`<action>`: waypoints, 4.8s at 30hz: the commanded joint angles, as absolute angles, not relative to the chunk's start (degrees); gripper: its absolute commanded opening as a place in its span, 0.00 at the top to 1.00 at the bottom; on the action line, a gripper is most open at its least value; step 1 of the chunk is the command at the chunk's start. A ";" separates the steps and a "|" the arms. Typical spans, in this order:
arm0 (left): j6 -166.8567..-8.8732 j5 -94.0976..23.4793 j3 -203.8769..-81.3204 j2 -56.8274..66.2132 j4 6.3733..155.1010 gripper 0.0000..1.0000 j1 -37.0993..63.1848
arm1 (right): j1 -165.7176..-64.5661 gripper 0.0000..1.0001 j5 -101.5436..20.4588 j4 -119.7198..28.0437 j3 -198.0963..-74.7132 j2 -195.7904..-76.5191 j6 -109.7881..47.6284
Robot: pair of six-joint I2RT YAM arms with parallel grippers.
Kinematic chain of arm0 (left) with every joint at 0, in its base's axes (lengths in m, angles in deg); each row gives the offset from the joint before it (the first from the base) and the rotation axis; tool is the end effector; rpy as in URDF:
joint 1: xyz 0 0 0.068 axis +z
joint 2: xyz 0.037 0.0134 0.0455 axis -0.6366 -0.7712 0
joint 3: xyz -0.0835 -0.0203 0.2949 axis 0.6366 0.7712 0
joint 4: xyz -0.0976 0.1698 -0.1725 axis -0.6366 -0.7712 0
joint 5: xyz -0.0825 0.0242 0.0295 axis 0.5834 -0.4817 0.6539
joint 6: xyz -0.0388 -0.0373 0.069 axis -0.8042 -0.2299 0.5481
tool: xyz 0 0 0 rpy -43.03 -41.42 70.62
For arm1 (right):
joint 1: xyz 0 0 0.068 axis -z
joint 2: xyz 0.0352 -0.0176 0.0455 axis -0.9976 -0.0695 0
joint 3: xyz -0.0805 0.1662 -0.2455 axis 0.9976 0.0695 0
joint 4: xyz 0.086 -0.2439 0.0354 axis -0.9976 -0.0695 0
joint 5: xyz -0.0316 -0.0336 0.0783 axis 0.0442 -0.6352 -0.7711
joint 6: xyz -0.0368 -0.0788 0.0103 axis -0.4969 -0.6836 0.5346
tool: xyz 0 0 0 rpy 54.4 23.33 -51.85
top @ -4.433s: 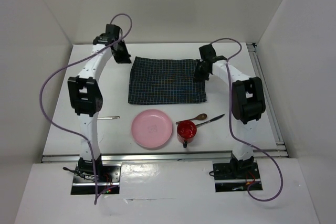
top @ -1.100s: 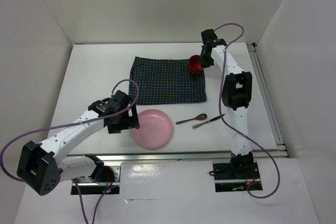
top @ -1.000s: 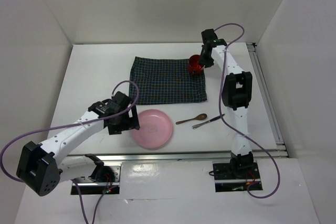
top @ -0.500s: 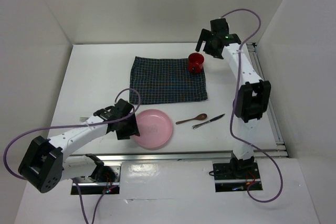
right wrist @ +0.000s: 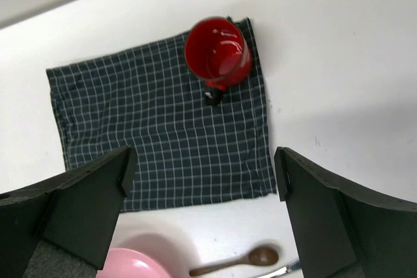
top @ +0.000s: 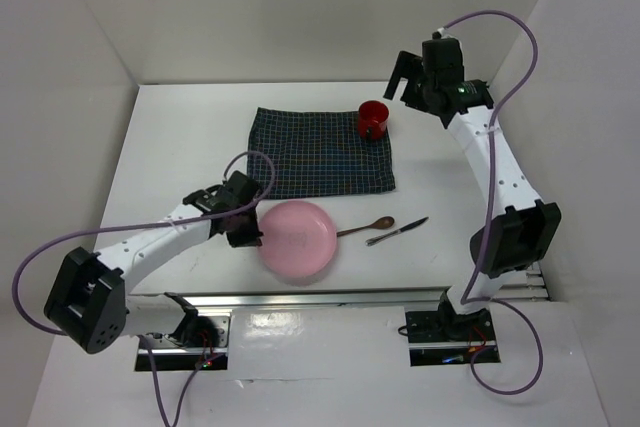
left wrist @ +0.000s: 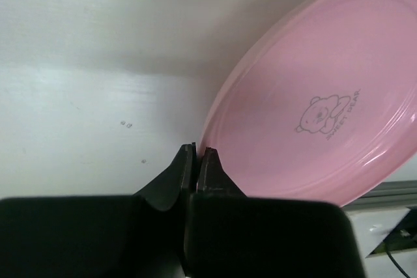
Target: Set the dinner table for one person
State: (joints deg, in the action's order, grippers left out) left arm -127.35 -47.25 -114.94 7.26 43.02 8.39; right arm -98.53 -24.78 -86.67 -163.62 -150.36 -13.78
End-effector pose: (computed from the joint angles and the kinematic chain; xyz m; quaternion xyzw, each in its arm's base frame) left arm 0.2097 -0.1208 0.2003 -0.1755 0.9578 -0.1246 0.1903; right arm 0.4000 0.0777 0.4192 0.1221 0.8723 0.0881 0.4652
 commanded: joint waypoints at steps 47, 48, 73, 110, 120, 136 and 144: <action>-119.22 -53.76 -160.69 -23.91 33.28 0.44 26.51 | -89.27 0.00 -24.46 -96.14 -140.41 -119.24 -16.62; -121.61 -54.98 -156.43 -18.22 33.28 0.44 27.75 | -89.27 0.00 -25.07 -95.61 -139.09 -119.23 -16.62; -142.12 -54.73 -122.28 -14.21 43.65 0.19 49.74 | -88.74 0.00 -32.46 -92.26 -134.51 -119.76 -18.21; -98.17 -56.75 -183.72 -48.64 30.65 1.00 20.38 | -88.74 0.00 -30.26 -93.58 -132.31 -120.82 -17.15; -98.79 -56.75 -187.40 -52.53 31.17 0.99 20.91 | -88.74 0.00 -35.00 -94.11 -124.76 -117.83 -15.57; -101.94 -57.20 -180.04 -27.50 25.89 0.44 20.91 | -98.82 0.16 -40.05 -88.94 -115.71 -120.71 -0.13; -104.58 -57.01 -168.09 -13.25 26.87 0.44 20.38 | -116.86 0.33 -28.68 -85.42 -115.17 -131.18 18.07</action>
State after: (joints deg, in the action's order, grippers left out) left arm -102.35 -56.89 -172.34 -15.19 27.37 20.58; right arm -114.27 -34.46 -89.19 -115.14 -128.96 7.27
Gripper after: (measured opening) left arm 0.560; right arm 0.691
